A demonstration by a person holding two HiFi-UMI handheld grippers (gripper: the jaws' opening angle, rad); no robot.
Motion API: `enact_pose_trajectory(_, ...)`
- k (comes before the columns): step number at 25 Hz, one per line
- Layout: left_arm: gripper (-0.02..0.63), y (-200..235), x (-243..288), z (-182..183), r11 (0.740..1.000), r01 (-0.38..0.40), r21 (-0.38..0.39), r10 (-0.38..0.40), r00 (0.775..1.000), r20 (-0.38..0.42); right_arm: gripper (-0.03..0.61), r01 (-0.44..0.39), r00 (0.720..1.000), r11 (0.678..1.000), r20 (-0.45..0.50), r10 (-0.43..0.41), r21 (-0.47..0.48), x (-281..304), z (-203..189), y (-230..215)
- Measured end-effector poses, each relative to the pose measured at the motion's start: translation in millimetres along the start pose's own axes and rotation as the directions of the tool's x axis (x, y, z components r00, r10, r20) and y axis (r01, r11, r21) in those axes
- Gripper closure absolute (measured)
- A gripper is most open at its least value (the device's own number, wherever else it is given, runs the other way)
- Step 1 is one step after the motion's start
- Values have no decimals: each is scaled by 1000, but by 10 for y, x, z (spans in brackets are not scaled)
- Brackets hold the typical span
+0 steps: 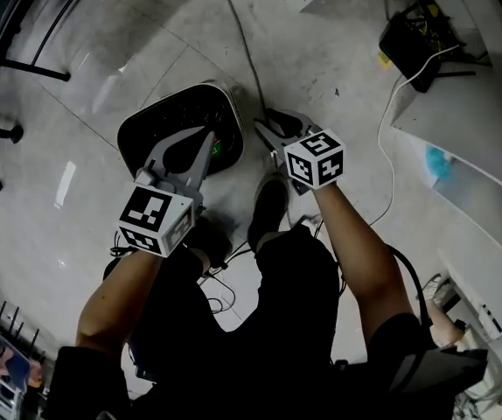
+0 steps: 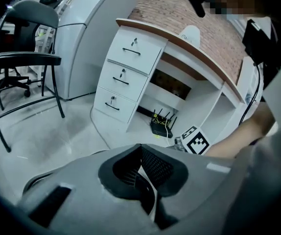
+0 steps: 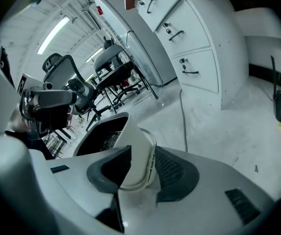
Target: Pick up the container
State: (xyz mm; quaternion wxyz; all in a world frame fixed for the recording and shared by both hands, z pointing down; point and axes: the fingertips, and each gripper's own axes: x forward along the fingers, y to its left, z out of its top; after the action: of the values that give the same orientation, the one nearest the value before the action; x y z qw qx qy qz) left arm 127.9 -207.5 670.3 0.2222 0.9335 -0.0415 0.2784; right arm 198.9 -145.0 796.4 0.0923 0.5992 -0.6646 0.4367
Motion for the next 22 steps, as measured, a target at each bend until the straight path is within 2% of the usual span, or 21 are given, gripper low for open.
enact_pose_trajectory(8,603,320,161,82,1000,-3,16,2,998,65,459,-84,996,996,-35,84,0,565,-439,-150)
enact_pose_trajectory(11,603,397,197,123,999,-17,38,14,997,80,459,-130,991,991,-38,131,35,680,-535,-141)
enact_pose_trajectory(17,603,273,286,29,997,37,65,-40,998,55,459,-205,977,976,-35,208,73,804,-656,-211)
enact_pose_trajectory(22,603,402,294,82,996,1,84,-6,998,61,459,-278,954,957,-92,285,86,934,-807,-169)
